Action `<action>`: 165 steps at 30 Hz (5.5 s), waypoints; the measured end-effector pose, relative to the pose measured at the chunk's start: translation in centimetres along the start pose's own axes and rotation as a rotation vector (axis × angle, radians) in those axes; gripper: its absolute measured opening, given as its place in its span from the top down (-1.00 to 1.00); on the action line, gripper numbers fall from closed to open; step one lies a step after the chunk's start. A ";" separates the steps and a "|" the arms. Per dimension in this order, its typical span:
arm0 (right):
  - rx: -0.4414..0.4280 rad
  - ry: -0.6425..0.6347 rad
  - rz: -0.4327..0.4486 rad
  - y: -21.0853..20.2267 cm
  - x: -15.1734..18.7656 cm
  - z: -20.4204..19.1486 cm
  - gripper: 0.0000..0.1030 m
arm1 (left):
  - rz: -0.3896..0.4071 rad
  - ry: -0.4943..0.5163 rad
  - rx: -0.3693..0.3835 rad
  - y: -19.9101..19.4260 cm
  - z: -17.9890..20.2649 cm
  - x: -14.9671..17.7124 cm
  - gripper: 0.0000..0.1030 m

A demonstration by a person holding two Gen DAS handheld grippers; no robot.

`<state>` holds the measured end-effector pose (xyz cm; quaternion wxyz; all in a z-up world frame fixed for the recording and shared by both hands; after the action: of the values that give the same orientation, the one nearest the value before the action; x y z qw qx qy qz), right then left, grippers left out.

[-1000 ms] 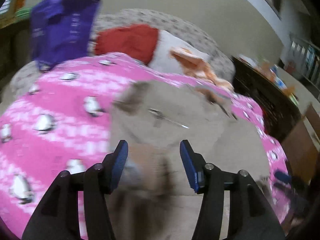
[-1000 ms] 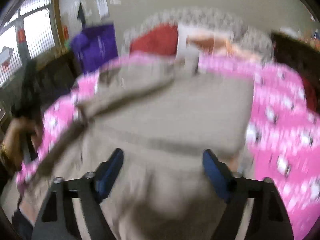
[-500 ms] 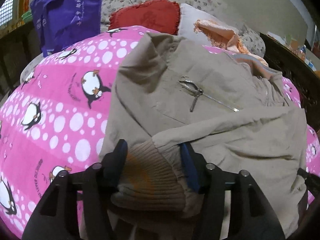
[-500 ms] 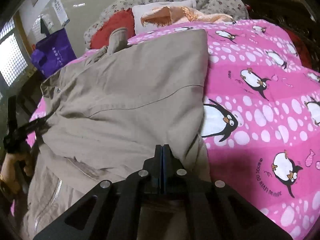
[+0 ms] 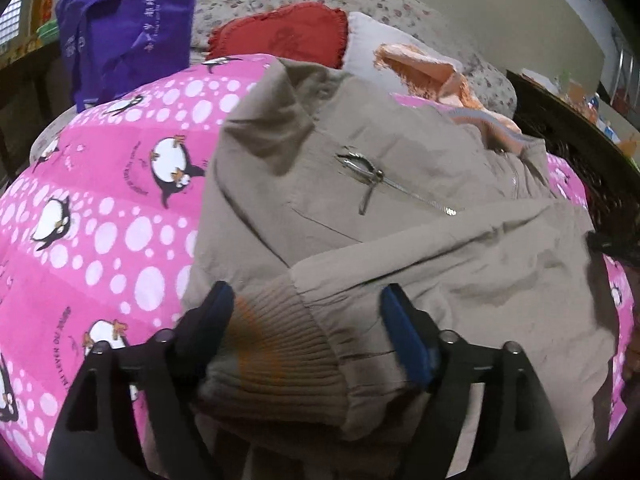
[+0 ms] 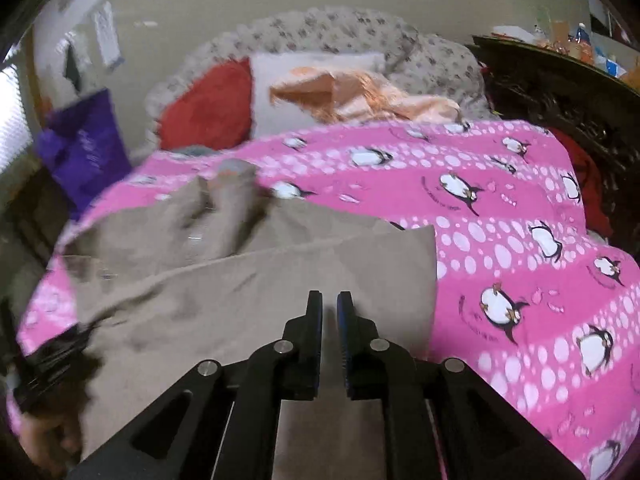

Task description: Fold large clothes

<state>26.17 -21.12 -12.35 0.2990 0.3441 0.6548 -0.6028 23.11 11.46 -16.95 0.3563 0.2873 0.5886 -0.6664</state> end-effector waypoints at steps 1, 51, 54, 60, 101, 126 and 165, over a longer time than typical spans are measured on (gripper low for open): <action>0.018 0.029 -0.046 1.7 1.1 1.1 0.89 | -0.007 0.003 0.000 0.1 0.0 0.1 -0.54; -0.239 -0.255 -0.087 -3.8 11.6 -4.7 -0.99 | -0.071 0.111 -0.046 1.3 1.4 0.5 -0.93; -0.240 -0.249 -0.092 -4.0 11.4 -4.6 -0.99 | -0.075 0.118 -0.048 1.2 1.4 0.6 -0.95; -0.235 -0.237 -0.168 -10.9 10.3 -2.7 -0.83 | -0.094 0.227 -0.036 -2.5 1.0 -0.1 -0.95; -0.431 -0.024 -0.164 -27.8 25.9 0.9 -0.82 | -0.380 -0.027 0.441 -25.7 -1.0 16.7 -0.68; -0.597 0.195 -0.171 -28.0 27.5 0.5 0.28 | -0.370 -0.079 0.395 -24.5 -2.3 16.6 0.72; -0.805 0.234 0.271 -36.5 8.9 2.4 0.76 | 0.036 -0.220 0.624 -30.3 -0.1 0.6 0.77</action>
<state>-8.71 -24.02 1.53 0.4092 0.3491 0.8159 -0.2120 -1.85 13.12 0.09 0.3244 0.3192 0.3087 -0.8352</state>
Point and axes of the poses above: each gripper's, at about its wrist camera, not at the fingertips, and y roughly the way its jaws point, z to its right, x to its underside, the point moved 8 cm from there along y, roughly the way its jaws point, and after that the axes turned 10 degrees about z, right-handed, at the moved point
